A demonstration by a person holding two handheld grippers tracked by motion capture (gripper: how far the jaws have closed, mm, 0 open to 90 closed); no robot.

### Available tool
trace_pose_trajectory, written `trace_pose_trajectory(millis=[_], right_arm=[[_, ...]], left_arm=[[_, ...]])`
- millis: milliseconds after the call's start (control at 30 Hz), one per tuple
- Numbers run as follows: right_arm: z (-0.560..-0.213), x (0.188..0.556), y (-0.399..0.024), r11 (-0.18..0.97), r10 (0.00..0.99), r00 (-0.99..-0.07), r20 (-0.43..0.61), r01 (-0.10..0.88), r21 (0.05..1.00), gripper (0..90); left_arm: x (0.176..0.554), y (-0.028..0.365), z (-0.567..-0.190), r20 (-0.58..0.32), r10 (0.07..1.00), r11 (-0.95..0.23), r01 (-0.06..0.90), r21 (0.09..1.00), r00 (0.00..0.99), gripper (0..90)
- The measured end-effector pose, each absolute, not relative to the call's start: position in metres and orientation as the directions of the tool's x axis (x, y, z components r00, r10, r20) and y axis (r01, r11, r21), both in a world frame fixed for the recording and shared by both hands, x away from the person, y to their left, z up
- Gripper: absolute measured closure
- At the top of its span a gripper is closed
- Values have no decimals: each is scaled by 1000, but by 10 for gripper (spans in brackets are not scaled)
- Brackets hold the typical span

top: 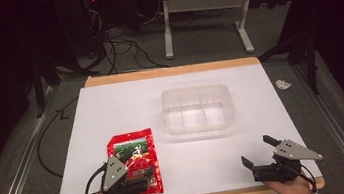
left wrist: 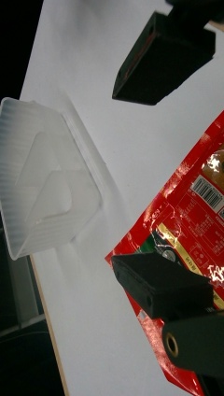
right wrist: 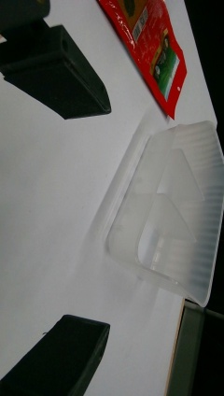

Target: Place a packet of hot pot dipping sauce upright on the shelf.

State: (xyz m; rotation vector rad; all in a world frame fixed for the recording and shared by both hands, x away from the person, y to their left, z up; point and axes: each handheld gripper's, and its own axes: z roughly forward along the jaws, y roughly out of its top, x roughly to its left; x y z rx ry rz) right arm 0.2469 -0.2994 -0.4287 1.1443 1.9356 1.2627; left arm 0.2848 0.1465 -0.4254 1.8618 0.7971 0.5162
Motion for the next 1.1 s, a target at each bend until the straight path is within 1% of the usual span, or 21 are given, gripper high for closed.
trace_pose_trajectory(millis=[67, 367, 733, 800, 867, 900, 967, 1033, 1100], right_arm=[[-428, 246, -300, 191, 879, -477, 2, 356, 915, 0], [-427, 244, -300, 169, 880, -475, 20, 351, 921, 0], [-428, 246, -301, 160, 880, -474, 31, 357, 920, 0], [-428, 246, -301, 157, 880, -474, 37, 363, 919, 0], [-429, 246, -301, 158, 880, -474, 37, 365, 917, 0], [-429, 246, -301, 160, 879, -476, 35, 364, 917, 0], [-430, 246, -301, 160, 877, -479, 36, 362, 918, 0], [-430, 246, -301, 160, 875, -482, 40, 366, 917, 0], [-430, 246, -301, 160, 875, -482, 40, 367, 916, 0]], left_arm=[[286, 148, -425, -9, 724, -275, 300, 913, 690, 148], [289, 152, -426, -21, 735, -261, 311, 914, 677, 99], [294, 157, -428, -39, 741, -249, 329, 911, 670, 96], [297, 160, -429, -37, 750, -248, 331, 911, 661, 109], [298, 163, -429, -32, 753, -246, 327, 912, 657, 149], [300, 165, -430, -32, 759, -245, 331, 911, 650, 150], [304, 171, -431, -42, 765, -237, 342, 909, 643, 173], [307, 177, -432, -46, 779, -233, 357, 905, 626, 234], [309, 185, -433, -40, 804, -227, 368, 901, 593, 360]])
